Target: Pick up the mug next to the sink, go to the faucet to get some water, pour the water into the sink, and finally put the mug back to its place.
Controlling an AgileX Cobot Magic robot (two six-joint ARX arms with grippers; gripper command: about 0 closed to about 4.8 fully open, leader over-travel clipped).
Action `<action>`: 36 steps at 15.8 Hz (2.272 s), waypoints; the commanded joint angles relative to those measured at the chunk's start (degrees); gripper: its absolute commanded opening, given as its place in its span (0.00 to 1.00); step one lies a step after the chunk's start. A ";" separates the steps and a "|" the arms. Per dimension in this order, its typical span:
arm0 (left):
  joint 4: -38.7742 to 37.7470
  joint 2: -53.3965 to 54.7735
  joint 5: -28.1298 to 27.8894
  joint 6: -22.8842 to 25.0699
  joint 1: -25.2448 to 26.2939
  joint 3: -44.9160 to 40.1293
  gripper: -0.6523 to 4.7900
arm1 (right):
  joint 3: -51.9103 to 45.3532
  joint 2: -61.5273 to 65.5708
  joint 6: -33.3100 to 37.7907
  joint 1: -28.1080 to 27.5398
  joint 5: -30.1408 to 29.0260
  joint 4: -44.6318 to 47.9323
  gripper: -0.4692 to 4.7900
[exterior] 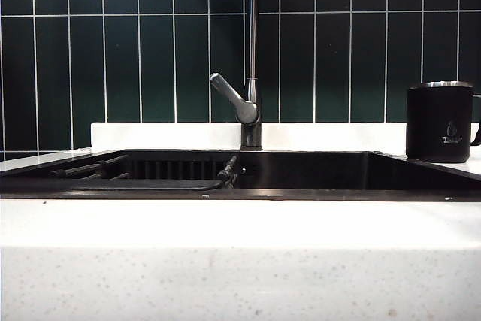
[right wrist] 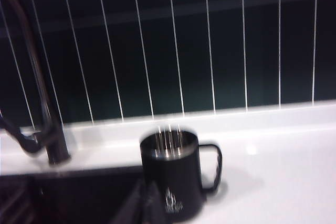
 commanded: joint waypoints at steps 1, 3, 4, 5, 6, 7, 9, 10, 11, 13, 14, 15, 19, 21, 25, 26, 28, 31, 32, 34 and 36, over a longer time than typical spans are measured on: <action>-2.21 0.02 0.42 5.25 -0.04 6.10 0.11 | 5.31 0.07 -0.02 0.07 0.07 -5.86 0.09; -4.37 0.52 0.92 9.33 -0.04 8.74 0.11 | 7.85 0.11 -0.26 0.04 0.92 -8.00 0.09; -4.48 2.05 1.38 10.88 -0.04 10.71 0.11 | 9.64 1.05 -2.03 0.04 1.81 -8.37 0.09; -4.52 3.91 2.71 12.92 -0.04 13.25 0.11 | 12.07 3.34 -4.50 0.04 2.27 -8.39 0.09; -4.52 5.81 2.93 13.81 -0.04 15.41 0.11 | 14.51 5.70 -6.54 0.04 2.23 -8.63 0.09; -4.50 8.13 3.80 14.23 -0.04 17.55 0.11 | 16.98 8.35 -7.80 0.04 2.34 -8.66 0.09; -4.76 14.43 3.82 17.18 -0.04 22.08 0.11 | 22.29 15.72 -14.86 0.00 3.82 -8.52 0.09; -4.76 18.99 3.91 17.97 -0.04 25.20 0.11 | 25.18 20.68 -21.14 0.02 3.78 -6.73 0.09; -4.00 21.90 4.04 17.62 -0.04 26.67 0.11 | 26.43 23.34 -22.53 0.02 3.76 -5.11 0.09; 3.48 26.14 6.43 17.27 -0.04 26.77 0.11 | 26.71 26.62 -22.49 0.00 3.80 -1.22 0.09; 8.48 29.31 6.97 16.09 -0.07 26.77 0.11 | 26.71 28.52 -22.51 0.02 3.74 -0.92 0.12; 10.64 31.39 9.57 15.63 -0.11 26.77 0.11 | 26.71 29.79 -22.49 0.04 3.72 -1.49 0.18; 12.59 40.76 12.13 13.35 -0.13 26.77 0.12 | 26.99 34.29 -22.93 0.00 3.78 -1.64 0.19; 13.86 44.96 13.97 13.62 -0.22 26.80 0.12 | 27.76 37.00 -24.39 -0.02 4.09 -1.95 0.19; 19.82 52.52 15.39 13.62 -1.20 27.41 0.19 | 33.40 44.28 -24.39 -0.22 7.08 -2.47 0.20; 20.09 53.88 15.37 13.88 -1.22 28.11 0.26 | 34.95 46.05 -24.26 -0.59 8.28 -2.49 0.22; 21.46 56.81 15.12 14.29 -2.47 30.36 0.28 | 39.82 51.93 -23.96 -1.95 9.33 -3.43 0.26; 21.64 61.70 15.19 15.72 -5.49 34.36 0.28 | 41.27 56.19 -20.76 -2.99 9.29 -4.20 0.31; 21.66 64.48 15.28 15.72 -6.82 36.54 0.28 | 41.24 57.72 -20.74 -3.43 9.27 -5.88 0.31; 21.66 69.66 15.43 15.69 -8.76 40.46 0.28 | 41.03 60.65 -20.79 -3.69 9.14 -7.02 0.39; 21.59 71.17 15.63 15.47 -9.09 41.09 0.28 | 41.03 62.10 -20.74 -3.69 9.16 -7.34 0.39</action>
